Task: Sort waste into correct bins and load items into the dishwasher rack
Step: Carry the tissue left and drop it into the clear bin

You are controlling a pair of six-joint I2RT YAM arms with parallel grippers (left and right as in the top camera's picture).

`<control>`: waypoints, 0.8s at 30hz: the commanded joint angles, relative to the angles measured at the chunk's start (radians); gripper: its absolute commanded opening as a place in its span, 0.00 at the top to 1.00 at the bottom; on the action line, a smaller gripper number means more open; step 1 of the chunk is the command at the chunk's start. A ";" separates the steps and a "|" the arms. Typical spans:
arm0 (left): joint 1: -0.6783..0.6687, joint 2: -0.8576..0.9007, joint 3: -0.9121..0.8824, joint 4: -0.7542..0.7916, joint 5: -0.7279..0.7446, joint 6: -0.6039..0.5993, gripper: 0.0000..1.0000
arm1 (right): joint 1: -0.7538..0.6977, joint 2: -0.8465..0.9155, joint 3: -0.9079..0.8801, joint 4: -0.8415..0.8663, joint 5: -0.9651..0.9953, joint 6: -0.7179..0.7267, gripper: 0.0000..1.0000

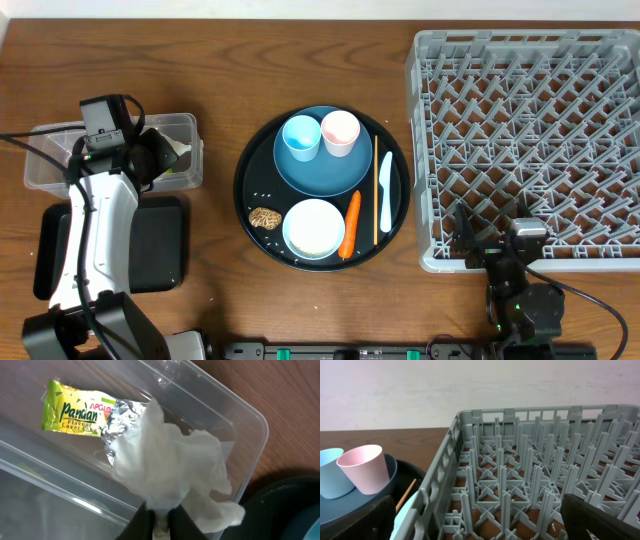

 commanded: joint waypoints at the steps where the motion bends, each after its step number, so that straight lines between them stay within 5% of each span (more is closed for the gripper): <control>1: 0.002 0.010 0.019 0.005 -0.018 -0.004 0.78 | -0.017 0.000 -0.001 -0.004 0.008 -0.012 0.01; 6: 0.002 0.010 0.019 0.024 -0.018 -0.002 0.64 | -0.017 0.000 -0.001 -0.004 0.008 -0.013 0.01; 24: -0.136 -0.122 0.022 0.004 0.064 0.014 0.64 | -0.017 0.000 -0.001 -0.004 0.008 -0.013 0.01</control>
